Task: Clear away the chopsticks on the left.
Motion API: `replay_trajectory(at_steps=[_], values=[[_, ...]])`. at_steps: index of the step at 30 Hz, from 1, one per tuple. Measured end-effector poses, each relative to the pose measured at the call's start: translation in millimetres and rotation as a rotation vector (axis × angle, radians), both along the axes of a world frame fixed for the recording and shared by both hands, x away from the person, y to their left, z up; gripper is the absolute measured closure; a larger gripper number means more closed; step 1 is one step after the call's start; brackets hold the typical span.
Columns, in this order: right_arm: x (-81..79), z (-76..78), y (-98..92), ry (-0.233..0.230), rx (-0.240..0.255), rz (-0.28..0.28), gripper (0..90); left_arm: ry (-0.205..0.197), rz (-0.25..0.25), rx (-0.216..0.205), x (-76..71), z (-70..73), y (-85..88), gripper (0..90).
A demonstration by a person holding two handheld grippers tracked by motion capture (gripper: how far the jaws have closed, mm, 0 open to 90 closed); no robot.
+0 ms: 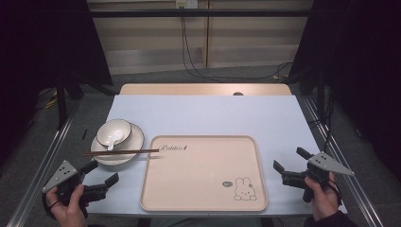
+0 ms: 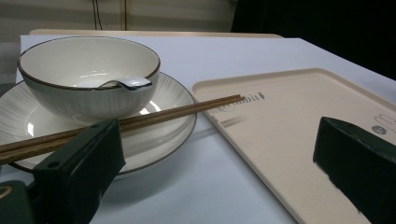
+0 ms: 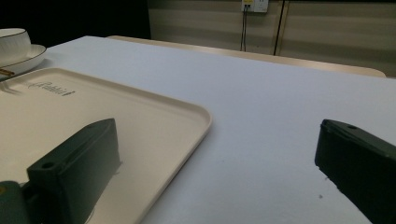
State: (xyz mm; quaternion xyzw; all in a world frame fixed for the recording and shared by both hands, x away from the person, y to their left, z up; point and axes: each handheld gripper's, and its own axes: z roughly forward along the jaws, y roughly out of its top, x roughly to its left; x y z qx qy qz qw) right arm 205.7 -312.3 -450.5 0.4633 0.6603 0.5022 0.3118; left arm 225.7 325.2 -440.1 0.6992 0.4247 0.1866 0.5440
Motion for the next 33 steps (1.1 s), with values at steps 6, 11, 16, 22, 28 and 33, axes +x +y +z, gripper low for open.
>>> replay_trajectory(at_steps=[6, 11, 16, 22, 28, 33], values=[[0.0, 0.5, 2.3, -0.012, -0.01, 0.012, 0.0, 0.002, -0.01, -0.002, -0.1, 0.2, -0.2, 1.6], [-0.2, 0.2, 2.9, -0.014, -0.011, 0.016, 0.0, -0.01, -0.078, 0.037, 2.8, 3.6, -3.8, 4.3], [-0.3, 0.1, 2.9, -0.013, -0.007, 0.019, 0.0, -0.051, -0.098, 0.038, 2.8, 13.7, -0.9, 4.2], [-0.3, 0.0, 3.0, -0.016, -0.007, 0.017, 0.0, -0.007, -0.147, 0.063, 10.7, 13.3, 10.7, 6.3], [-0.4, -0.2, 3.4, -0.018, -0.009, 0.015, 0.0, 0.033, -0.228, 0.084, 26.5, 11.1, 21.7, 7.8], [-0.4, -0.2, 3.3, -0.022, -0.006, 0.008, 0.0, 0.042, -0.251, 0.106, 38.1, 13.0, 28.5, 7.9]])
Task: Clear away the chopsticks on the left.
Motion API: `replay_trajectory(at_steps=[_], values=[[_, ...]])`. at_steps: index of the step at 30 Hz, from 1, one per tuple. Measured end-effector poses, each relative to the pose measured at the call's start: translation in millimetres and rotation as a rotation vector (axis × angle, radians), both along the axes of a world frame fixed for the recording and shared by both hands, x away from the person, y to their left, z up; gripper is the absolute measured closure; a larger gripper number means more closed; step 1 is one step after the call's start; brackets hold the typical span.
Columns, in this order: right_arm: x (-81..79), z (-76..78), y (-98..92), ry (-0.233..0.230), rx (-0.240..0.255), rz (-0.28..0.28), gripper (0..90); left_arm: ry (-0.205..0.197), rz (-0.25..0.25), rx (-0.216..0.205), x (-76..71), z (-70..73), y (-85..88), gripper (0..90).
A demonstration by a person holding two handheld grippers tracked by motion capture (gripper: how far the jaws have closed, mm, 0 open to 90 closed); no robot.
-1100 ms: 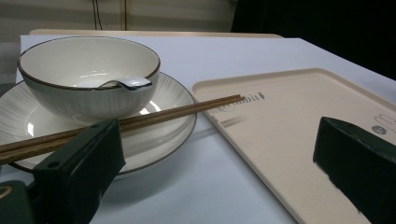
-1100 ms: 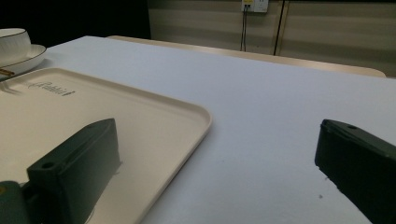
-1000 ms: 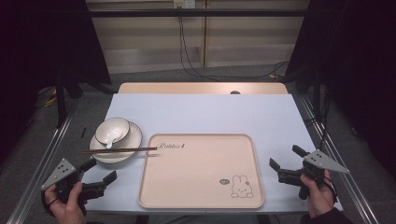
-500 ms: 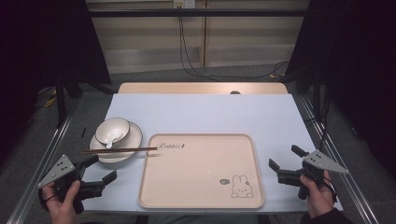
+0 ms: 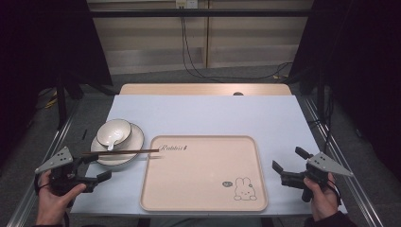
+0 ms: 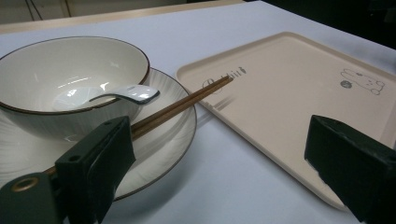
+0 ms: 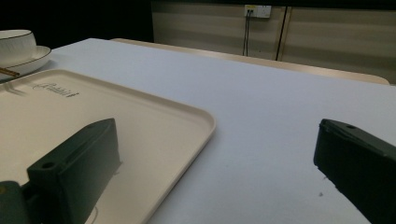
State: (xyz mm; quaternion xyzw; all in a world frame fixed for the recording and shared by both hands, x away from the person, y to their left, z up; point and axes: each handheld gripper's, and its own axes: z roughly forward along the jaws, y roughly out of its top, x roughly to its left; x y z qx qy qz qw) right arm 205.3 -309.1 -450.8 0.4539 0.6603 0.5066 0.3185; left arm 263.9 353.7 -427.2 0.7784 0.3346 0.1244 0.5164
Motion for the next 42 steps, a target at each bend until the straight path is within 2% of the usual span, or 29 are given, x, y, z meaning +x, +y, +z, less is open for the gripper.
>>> replay_trajectory(at_steps=[1, 3, 4, 6, 7, 9, 10, 11, 12, 13, 17, 19, 20, 22, 23, 24, 26, 29, 31, 33, 40, 42], values=[[0.0, 0.0, 0.0, 0.0, 0.0, 0.0, 0.0, 0.018, -0.024, 0.002, 4.0, 0.6, 1.7, 7.9], [0.0, -0.1, 0.1, 0.001, 0.0, 0.002, 0.0, 0.023, -0.07, 0.029, 8.9, 0.3, 3.5, 9.6], [-0.1, 0.0, 0.1, 0.001, 0.002, 0.001, 0.0, 0.029, -0.071, 0.061, 13.7, -0.2, 6.0, 8.5], [-0.1, 0.0, 0.0, 0.0, 0.001, 0.001, 0.0, 0.038, -0.066, 0.059, 15.2, -0.9, 6.5, 7.4], [-0.2, -0.1, -0.1, 0.001, 0.001, 0.001, 0.0, 0.029, -0.073, 0.109, 19.6, -2.2, 9.6, 7.4], [-0.1, -0.2, 0.1, 0.0, 0.002, 0.0, 0.0, 0.037, -0.071, 0.114, 21.6, -3.2, 10.5, 8.8], [-0.2, -0.2, 0.5, 0.004, 0.004, 0.001, 0.0, 0.03, -0.086, 0.155, 25.2, -4.7, 13.0, 11.6], [-0.2, -0.2, 0.4, 0.001, 0.003, 0.005, 0.0, 0.023, -0.098, 0.178, 26.8, -4.9, 14.6, 16.2], [-0.2, -0.2, 0.4, 0.001, 0.003, 0.005, 0.0, 0.023, -0.098, 0.178, 26.8, -4.9, 14.6, 20.7], [-0.1, -0.2, 0.4, 0.0, 0.003, 0.004, 0.0, 0.015, -0.103, 0.202, 33.1, -6.4, 18.2, 22.4], [0.0, -0.3, 0.7, 0.003, 0.003, -0.001, 0.0, -0.002, -0.117, 0.231, 43.2, -6.6, 25.3, 37.4], [0.0, -0.4, 0.7, 0.004, 0.002, -0.001, 0.0, -0.011, -0.131, 0.242, 46.0, -7.4, 26.2, 39.2], [0.1, -0.5, 0.8, 0.005, 0.003, -0.001, 0.0, -0.016, -0.131, 0.259, 47.7, -7.4, 26.6, 47.8], [0.0, -0.5, 0.7, 0.002, 0.001, -0.001, 0.0, -0.018, -0.147, 0.269, 52.2, -8.3, 26.2, 50.8], [0.0, -0.5, 0.8, 0.003, 0.002, -0.001, 0.0, -0.027, -0.164, 0.301, 56.7, -9.2, 24.5, 53.0], [0.0, -0.6, 0.8, 0.004, 0.001, 0.0, 0.0, -0.027, -0.164, 0.301, 56.7, -9.2, 24.5, 55.4], [-0.2, -0.6, 0.8, 0.005, 0.002, 0.001, 0.0, -0.027, -0.176, 0.332, 62.5, -11.1, 23.2, 57.0], [-0.2, -0.7, 0.8, 0.006, 0.003, 0.002, 0.0, -0.022, -0.188, 0.331, 65.5, -12.7, 23.0, 58.7], [-0.2, -0.7, 0.8, 0.003, 0.003, 0.003, 0.0, -0.024, -0.199, 0.356, 68.7, -13.0, 23.4, 59.1], [-0.5, -0.6, 1.1, 0.008, 0.008, 0.003, 0.0, -0.034, -0.199, 0.345, 70.4, -14.7, 23.6, 61.3], [-0.2, -1.0, 1.2, 0.007, 0.009, 0.005, 0.0, -0.046, -0.218, 0.361, 74.5, -16.6, 21.3, 64.6], [-0.2, -1.0, 1.5, 0.009, 0.008, 0.004, 0.0, -0.04, -0.229, 0.385, 76.2, -15.5, 19.4, 64.6]])
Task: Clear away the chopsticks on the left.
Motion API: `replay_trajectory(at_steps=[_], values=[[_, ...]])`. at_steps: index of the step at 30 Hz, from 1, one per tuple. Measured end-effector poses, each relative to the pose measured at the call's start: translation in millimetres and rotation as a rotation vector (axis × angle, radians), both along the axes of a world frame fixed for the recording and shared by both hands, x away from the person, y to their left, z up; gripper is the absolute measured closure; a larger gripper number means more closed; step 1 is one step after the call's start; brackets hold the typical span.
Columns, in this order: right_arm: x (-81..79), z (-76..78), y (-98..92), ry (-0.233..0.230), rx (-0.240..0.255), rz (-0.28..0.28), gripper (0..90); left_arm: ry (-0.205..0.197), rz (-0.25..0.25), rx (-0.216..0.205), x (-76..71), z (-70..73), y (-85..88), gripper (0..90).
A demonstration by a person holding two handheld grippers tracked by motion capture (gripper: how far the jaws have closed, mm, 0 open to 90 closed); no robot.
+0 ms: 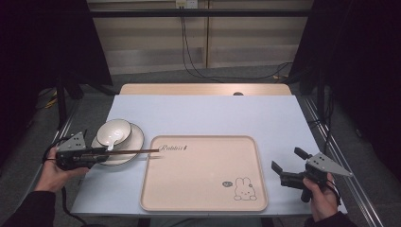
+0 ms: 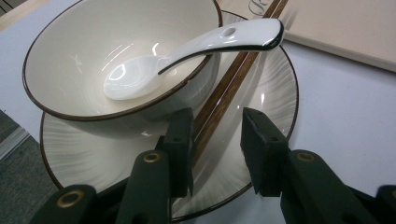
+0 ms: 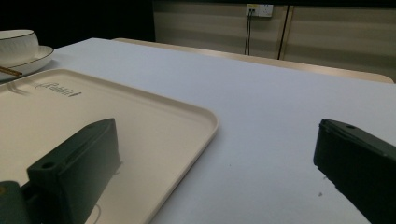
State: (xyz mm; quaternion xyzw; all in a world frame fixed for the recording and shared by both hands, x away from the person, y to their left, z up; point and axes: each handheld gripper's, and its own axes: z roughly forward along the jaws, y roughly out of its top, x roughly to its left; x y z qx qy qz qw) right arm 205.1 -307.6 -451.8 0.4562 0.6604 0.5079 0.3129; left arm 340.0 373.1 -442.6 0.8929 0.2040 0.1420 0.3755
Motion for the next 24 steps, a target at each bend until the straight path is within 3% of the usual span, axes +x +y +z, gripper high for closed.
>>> replay_trajectory(at_steps=[5, 8, 13, 18, 19, 24], values=[[-0.1, 0.0, -0.1, -0.002, 0.001, 0.003, 0.1, 0.012, -0.022, 0.023, 1.7, -3.4, -3.2, 64.6], [0.0, -0.3, 0.3, 0.002, 0.003, 0.002, 0.1, 0.01, -0.03, 0.021, 1.9, -4.1, -3.5, 69.7], [0.0, -0.3, 0.3, 0.003, 0.002, 0.006, 0.1, 0.018, -0.067, 0.052, 3.4, -5.1, -10.0, 73.4], [0.1, -0.5, 0.4, -0.002, -0.001, 0.0, 0.1, 0.054, -0.121, 0.103, 7.6, -5.9, -17.1, 74.3], [-0.1, -0.3, 0.5, 0.003, 0.004, 0.0, 0.1, 0.069, -0.135, 0.1, 7.8, -6.7, -18.9, 77.1], [0.0, -0.4, 0.4, 0.001, 0.001, 0.006, 0.0, 0.073, -0.155, 0.099, 8.5, -6.3, -19.1, 82.0]])
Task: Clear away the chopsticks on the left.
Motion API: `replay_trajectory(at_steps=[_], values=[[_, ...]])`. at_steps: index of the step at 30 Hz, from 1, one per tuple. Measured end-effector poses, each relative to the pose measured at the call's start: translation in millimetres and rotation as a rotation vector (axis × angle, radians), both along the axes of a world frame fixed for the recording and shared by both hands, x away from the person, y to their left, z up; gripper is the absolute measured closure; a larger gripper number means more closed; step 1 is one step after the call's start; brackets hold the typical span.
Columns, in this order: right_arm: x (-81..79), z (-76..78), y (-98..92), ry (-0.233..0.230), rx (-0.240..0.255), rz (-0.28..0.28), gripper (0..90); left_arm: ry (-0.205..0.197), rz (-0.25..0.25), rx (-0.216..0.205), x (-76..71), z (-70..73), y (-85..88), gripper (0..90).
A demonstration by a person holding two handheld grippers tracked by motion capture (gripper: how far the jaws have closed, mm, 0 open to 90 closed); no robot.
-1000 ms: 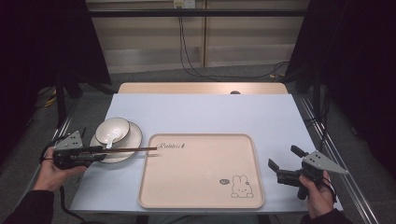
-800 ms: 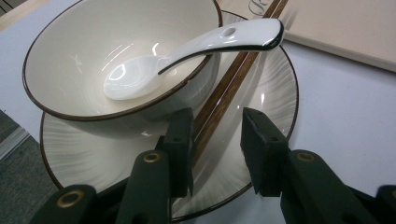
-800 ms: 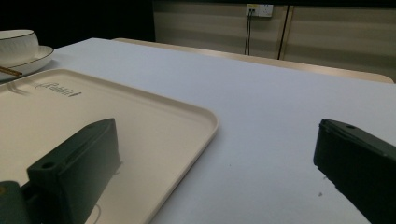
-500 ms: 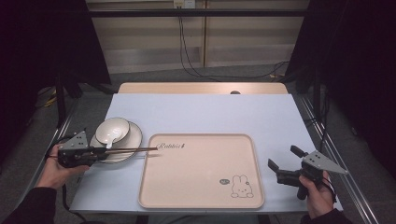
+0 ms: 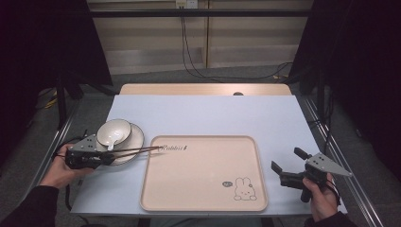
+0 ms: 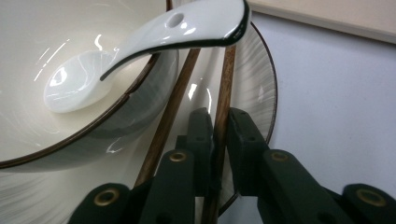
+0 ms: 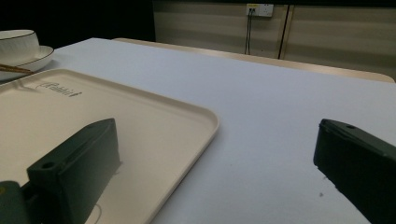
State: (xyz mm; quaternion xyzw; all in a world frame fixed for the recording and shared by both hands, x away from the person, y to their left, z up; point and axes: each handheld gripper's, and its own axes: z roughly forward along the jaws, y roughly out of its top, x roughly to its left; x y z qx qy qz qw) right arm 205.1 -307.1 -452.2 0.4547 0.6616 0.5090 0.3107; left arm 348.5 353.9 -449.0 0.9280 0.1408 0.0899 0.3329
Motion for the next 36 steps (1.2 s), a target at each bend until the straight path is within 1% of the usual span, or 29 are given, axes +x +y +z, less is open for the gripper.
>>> replay_trajectory(at_steps=[1, 3, 5, 6, 7, 8, 9, 10, 11, 12, 13, 14, 15, 16, 17, 18, 20, 21, 22, 23, 25, 28, 29, 31, 32, 33, 34, 35, 36], values=[[0.0, 0.0, 0.1, 0.0, 0.0, 0.0, 0.0, 0.012, -0.009, -0.003, -0.5, 0.6, -0.6, 82.0], [0.0, 0.1, 0.1, 0.003, 0.003, 0.0, 0.0, 0.017, -0.01, -0.009, -0.8, 2.0, -0.5, 84.1], [0.0, 0.1, 0.2, 0.003, 0.004, -0.001, 0.0, 0.015, 0.001, -0.012, -1.8, 2.9, -0.5, 84.2], [-0.1, 0.1, 0.2, 0.003, 0.004, -0.001, 0.0, 0.018, 0.007, -0.025, -2.3, 2.9, -0.2, 84.3], [0.0, 0.2, 0.2, 0.003, 0.005, -0.002, 0.0, 0.018, 0.007, -0.025, -2.3, 2.9, -0.2, 84.3], [0.0, 0.2, 0.2, 0.003, 0.006, -0.003, 0.0, 0.031, 0.012, -0.023, -2.7, 4.1, 0.5, 84.3], [0.0, 0.2, 0.2, 0.003, 0.006, -0.003, 0.0, 0.029, 0.023, -0.048, -3.6, 3.1, 0.4, 84.3], [0.0, 0.2, 0.3, 0.001, 0.007, -0.007, 0.0, 0.031, 0.021, -0.029, -3.9, 5.6, 1.4, 84.4], [0.0, 0.2, 0.3, 0.001, 0.007, -0.007, 0.0, 0.037, 0.036, -0.055, -5.3, 5.0, 1.2, 84.4], [0.0, 0.2, 0.4, 0.001, 0.006, -0.005, 0.0, 0.049, 0.039, -0.071, -6.2, 6.2, 1.8, 84.4], [0.0, 0.2, 0.3, 0.002, 0.005, -0.003, 0.0, 0.05, 0.046, -0.067, -7.7, 8.5, 2.3, 84.4], [0.2, 0.2, 0.2, 0.0, 0.004, -0.003, 0.0, 0.057, 0.053, -0.09, -9.0, 9.4, 2.3, 84.4], [0.0, 0.3, 0.3, 0.002, 0.007, -0.005, 0.0, 0.059, 0.068, -0.097, -11.7, 13.2, 3.2, 84.5], [0.1, 0.3, 0.3, 0.0, 0.006, -0.005, 0.0, 0.059, 0.068, -0.097, -11.7, 13.2, 3.2, 84.5], [0.0, 0.4, 0.5, 0.001, 0.008, -0.003, 0.0, 0.06, 0.092, -0.115, -14.6, 16.5, 4.8, 84.5], [0.0, 0.4, 0.5, 0.001, 0.008, -0.003, 0.0, 0.06, 0.092, -0.115, -14.6, 16.5, 4.8, 84.5], [0.2, 0.4, 0.8, 0.0, 0.009, -0.006, 0.0, 0.085, 0.122, -0.149, -19.0, 19.8, 7.9, 84.6], [0.5, 0.3, 0.6, -0.004, 0.006, -0.006, 0.0, 0.084, 0.138, -0.148, -20.7, 20.5, 8.3, 84.5], [0.5, 0.3, 0.6, -0.004, 0.006, -0.006, 0.0, 0.084, 0.138, -0.148, -20.7, 20.5, 8.3, 84.6], [0.4, 0.4, 0.7, -0.003, 0.008, -0.006, 0.0, 0.091, 0.147, -0.172, -23.4, 20.8, 9.3, 84.6], [0.6, 0.5, 0.7, -0.003, 0.009, -0.005, 0.0, 0.102, 0.192, -0.187, -31.0, 22.1, 9.7, 84.6], [0.5, 0.5, 0.8, -0.003, 0.011, -0.005, 0.0, 0.099, 0.209, -0.19, -34.9, 23.5, 10.7, 84.6], [0.2, 0.6, 1.1, 0.0, 0.014, -0.005, 0.0, 0.108, 0.233, -0.213, -39.6, 23.3, 9.5, 84.6], [0.2, 0.5, 1.1, 0.0, 0.012, -0.001, 0.0, 0.126, 0.265, -0.225, -49.4, 25.7, 7.2, 84.6], [0.2, 0.5, 1.1, 0.0, 0.012, -0.001, 0.0, 0.126, 0.265, -0.225, -49.4, 25.7, 7.2, 84.6], [0.2, 0.6, 1.2, -0.001, 0.012, -0.001, 0.0, 0.135, 0.289, -0.243, -56.9, 27.4, 3.9, 84.6], [0.2, 0.6, 1.2, -0.001, 0.012, -0.001, 0.0, 0.135, 0.289, -0.243, -56.9, 27.4, 3.9, 84.6], [0.4, 0.6, 1.1, -0.005, 0.009, 0.001, 0.0, 0.14, 0.301, -0.249, -65.0, 29.9, 0.4, 84.6], [0.4, 0.6, 1.1, -0.005, 0.009, 0.001, 0.0, 0.14, 0.301, -0.249, -65.0, 29.9, 0.4, 84.6]])
